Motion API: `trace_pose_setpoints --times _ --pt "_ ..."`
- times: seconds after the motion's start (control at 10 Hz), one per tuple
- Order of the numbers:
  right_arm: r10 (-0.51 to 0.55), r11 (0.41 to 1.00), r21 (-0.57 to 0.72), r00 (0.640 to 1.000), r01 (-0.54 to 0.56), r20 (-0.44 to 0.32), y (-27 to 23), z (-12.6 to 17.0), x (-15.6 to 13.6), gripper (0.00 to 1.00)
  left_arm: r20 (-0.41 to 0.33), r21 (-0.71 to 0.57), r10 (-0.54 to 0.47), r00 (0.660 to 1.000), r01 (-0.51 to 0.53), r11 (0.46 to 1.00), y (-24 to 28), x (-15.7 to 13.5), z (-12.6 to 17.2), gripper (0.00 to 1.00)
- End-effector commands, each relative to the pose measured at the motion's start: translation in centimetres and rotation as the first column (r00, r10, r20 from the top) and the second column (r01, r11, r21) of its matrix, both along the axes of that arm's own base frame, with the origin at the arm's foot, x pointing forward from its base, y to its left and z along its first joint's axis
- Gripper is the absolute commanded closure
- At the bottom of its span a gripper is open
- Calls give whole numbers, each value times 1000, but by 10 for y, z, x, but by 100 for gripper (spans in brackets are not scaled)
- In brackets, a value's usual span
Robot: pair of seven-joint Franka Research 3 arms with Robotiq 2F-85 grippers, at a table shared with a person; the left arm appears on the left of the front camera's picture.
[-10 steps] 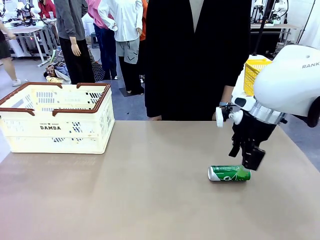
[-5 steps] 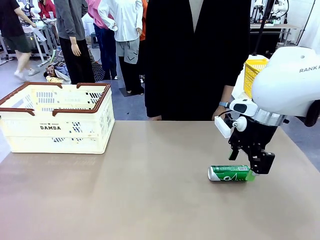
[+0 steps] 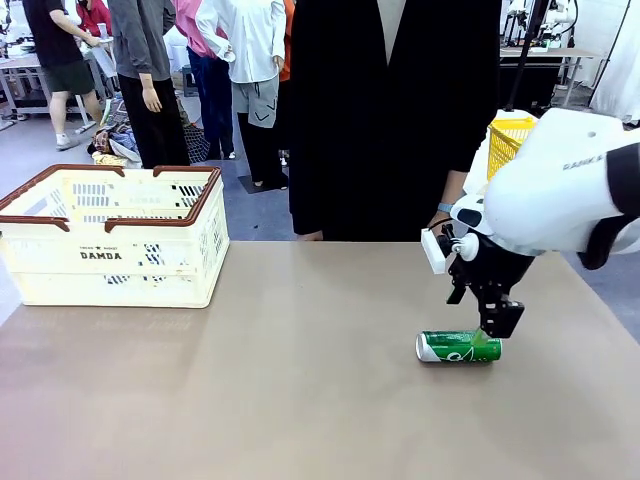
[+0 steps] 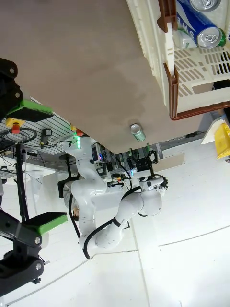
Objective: Place the drinks into the Shopping basket.
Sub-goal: Pick up one drink and place it into the Shopping basket.
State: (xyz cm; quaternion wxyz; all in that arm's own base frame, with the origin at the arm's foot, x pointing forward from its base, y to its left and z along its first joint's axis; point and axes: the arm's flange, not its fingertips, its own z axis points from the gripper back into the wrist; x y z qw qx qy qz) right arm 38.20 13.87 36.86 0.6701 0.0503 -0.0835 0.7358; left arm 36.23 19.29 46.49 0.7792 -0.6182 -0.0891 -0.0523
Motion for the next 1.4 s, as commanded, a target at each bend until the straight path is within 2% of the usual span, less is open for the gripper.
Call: trace_pose_setpoints --times 0.0,0.1,0.2,0.4,0.6,0.8,0.9,1.0,1.3 --pt "-62 997 -39 997 63 35 -1 -37 -12 0 2 6 -11 1000 11 1000 1 -2 1 0" --pt "-69 995 -69 997 70 14 0 -47 -9 0 2 6 -11 1000 11 1000 1 -2 1 0" --pt "-64 995 -79 997 61 -38 2 -57 -7 0 2 6 -11 1000 11 1000 1 -2 1 0" --pt "-76 992 -102 995 69 -64 7 -73 -5 0 2 6 -11 1000 11 1000 1 -2 1 0" --pt "-99 990 -104 993 92 -62 9 -91 -3 0 2 6 -11 1000 11 1000 1 -2 1 0" --pt "-114 989 -95 993 110 -43 4 -86 -5 0 2 6 -11 1000 11 1000 1 -2 1 0" --pt "-118 989 -91 991 113 -55 1 -85 -5 59 2 6 -11 1000 11 1000 1 -2 1 0" --pt "-119 990 -86 991 113 -59 1 -85 -6 100 2 6 -11 1000 11 1000 1 -2 1 0" --pt "-131 988 -92 989 125 -62 1 -86 -6 100 2 6 -11 1000 11 1000 1 -2 1 0"
